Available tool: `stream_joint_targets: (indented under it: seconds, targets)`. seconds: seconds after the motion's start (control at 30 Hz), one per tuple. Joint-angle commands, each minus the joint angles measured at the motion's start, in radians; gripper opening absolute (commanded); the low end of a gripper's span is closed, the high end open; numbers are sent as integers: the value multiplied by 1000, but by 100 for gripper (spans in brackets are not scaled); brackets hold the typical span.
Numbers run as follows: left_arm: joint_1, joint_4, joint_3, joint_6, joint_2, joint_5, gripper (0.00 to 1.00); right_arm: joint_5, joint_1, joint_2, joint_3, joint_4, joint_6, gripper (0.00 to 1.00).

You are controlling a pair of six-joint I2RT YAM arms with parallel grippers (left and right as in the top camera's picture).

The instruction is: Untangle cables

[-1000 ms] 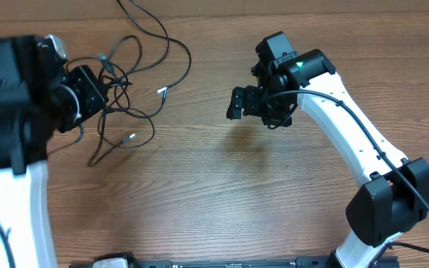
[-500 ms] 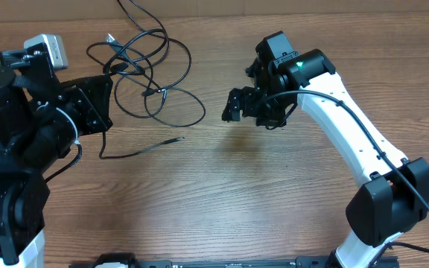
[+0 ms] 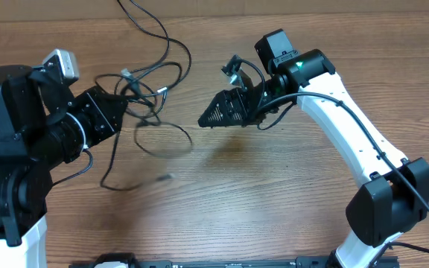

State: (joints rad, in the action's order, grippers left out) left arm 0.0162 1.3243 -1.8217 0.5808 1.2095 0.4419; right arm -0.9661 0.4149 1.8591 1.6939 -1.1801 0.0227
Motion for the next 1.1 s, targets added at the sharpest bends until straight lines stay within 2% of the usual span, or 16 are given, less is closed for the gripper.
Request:
stream_joint_targets:
  seconds: [0.0, 0.23, 0.37, 0.43, 0.53, 0.7, 0.87, 1.07]
  targets:
    - [-4, -14, -17, 30, 0, 110, 4, -67, 13, 2, -4, 8, 75, 100]
    - [-4, -58, -17, 86, 0, 135, 4, 79, 85, 2, -4, -30, 84, 100]
    - [-4, -64, -17, 86, 0, 127, 4, 137, 133, 2, -4, -29, 84, 96]
    - [-4, -64, -17, 86, 0, 128, 4, 159, 151, 2, -4, -24, 84, 88]
    - [-4, -59, -17, 85, 0, 128, 4, 176, 169, 2, -4, -12, 83, 65]
    - [-4, -35, -17, 85, 0, 128, 4, 182, 169, 2, -4, 5, 70, 47]
    - [-4, -19, -16, 85, 0, 128, 4, 286, 167, 2, -4, 53, -72, 5]
    - [-4, -2, -16, 85, 0, 83, 4, 507, 167, 2, -4, 69, -285, 4]
